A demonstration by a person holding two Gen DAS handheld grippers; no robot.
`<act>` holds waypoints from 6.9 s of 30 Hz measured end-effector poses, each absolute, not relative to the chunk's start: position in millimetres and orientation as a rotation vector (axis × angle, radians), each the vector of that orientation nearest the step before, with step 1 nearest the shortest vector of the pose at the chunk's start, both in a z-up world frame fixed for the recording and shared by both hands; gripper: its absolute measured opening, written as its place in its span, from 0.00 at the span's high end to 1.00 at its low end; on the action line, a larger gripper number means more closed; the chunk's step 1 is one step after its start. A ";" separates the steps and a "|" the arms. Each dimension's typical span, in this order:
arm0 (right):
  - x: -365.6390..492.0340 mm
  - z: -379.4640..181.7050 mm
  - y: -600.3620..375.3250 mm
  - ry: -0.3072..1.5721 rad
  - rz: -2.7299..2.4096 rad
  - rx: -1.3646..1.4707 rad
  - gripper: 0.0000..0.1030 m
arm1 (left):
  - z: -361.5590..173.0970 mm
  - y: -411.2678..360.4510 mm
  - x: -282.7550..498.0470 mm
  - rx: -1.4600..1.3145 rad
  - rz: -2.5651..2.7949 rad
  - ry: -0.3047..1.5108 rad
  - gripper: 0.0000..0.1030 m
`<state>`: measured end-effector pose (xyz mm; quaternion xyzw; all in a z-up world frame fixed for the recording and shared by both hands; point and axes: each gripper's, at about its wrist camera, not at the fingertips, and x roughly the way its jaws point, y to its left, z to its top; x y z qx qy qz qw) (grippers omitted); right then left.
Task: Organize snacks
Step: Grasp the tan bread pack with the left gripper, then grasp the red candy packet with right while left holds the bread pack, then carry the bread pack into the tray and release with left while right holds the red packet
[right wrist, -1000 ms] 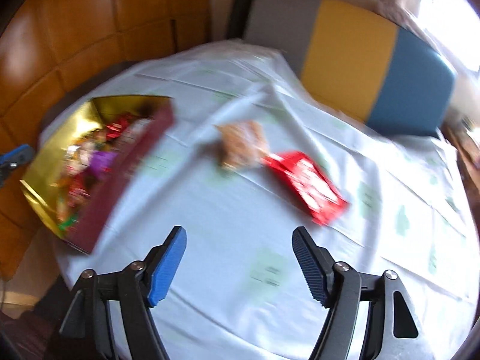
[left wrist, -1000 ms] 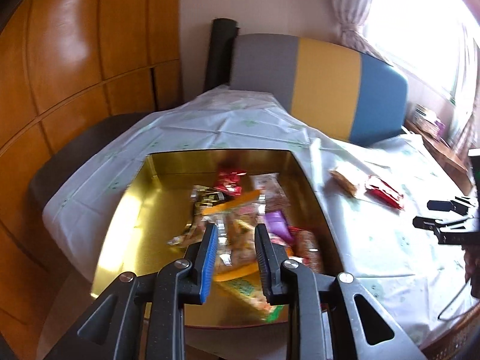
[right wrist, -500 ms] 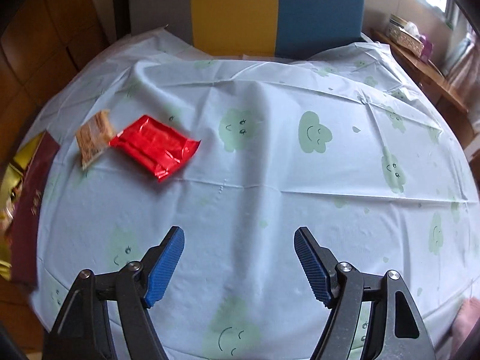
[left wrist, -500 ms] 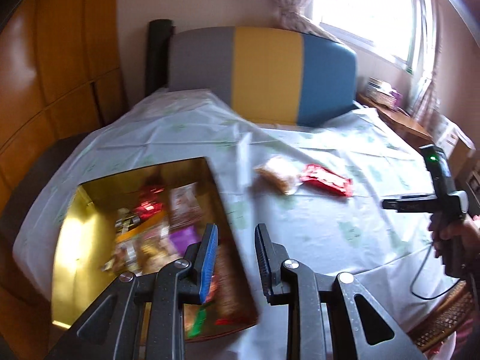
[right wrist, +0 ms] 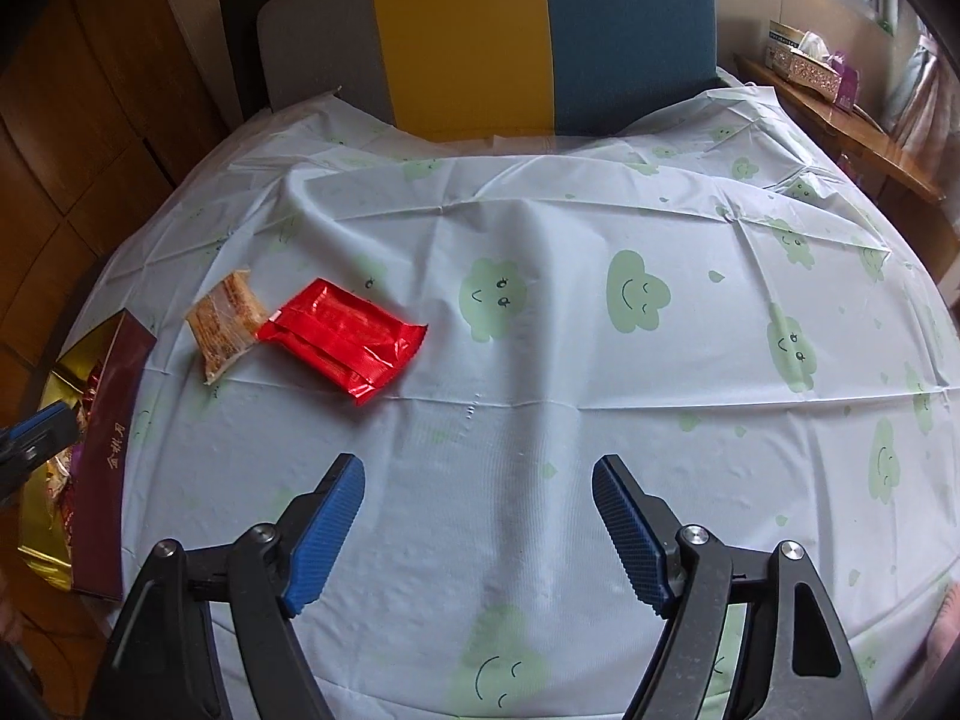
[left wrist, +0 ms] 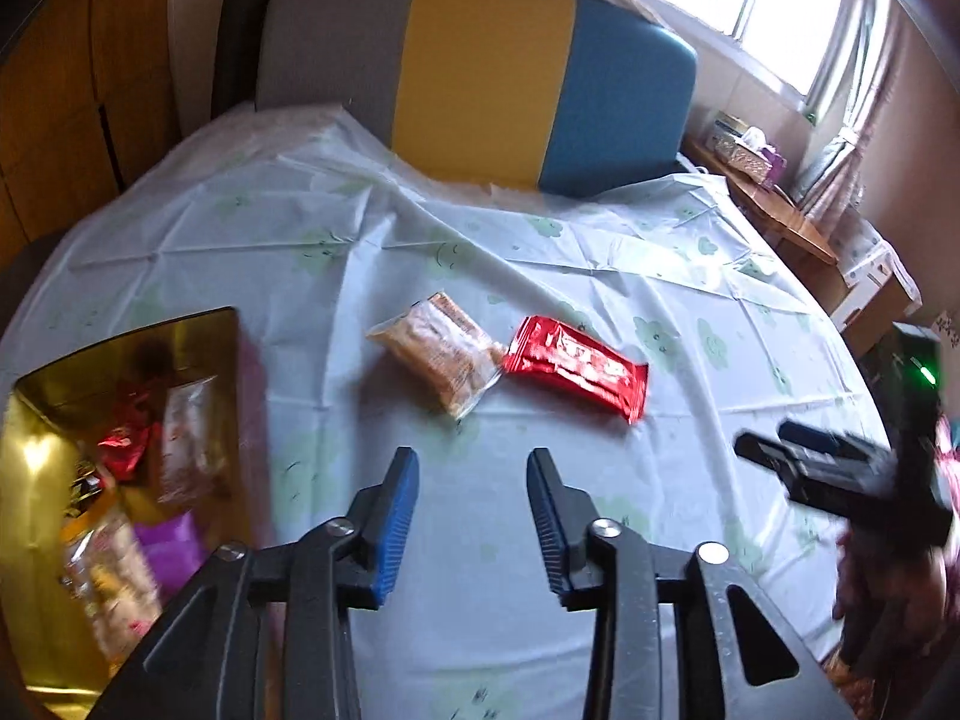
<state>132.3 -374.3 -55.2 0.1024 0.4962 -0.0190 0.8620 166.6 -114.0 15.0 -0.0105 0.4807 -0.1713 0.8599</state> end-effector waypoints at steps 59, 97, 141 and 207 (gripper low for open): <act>138.2 -85.5 -361.6 1.155 0.190 0.561 0.22 | -69.3 -135.7 82.3 0.224 -0.400 1.061 0.39; 239.3 -97.5 -250.4 1.265 0.253 0.003 0.36 | -75.1 -120.6 67.0 0.149 -0.467 0.973 0.39; 132.7 -104.6 -288.5 1.169 0.135 -0.054 0.50 | -6.9 -90.5 60.3 0.038 -0.467 0.941 0.40; 132.7 -104.3 -286.8 1.161 0.129 -0.064 0.49 | -33.4 172.8 100.2 -0.347 0.192 0.998 0.39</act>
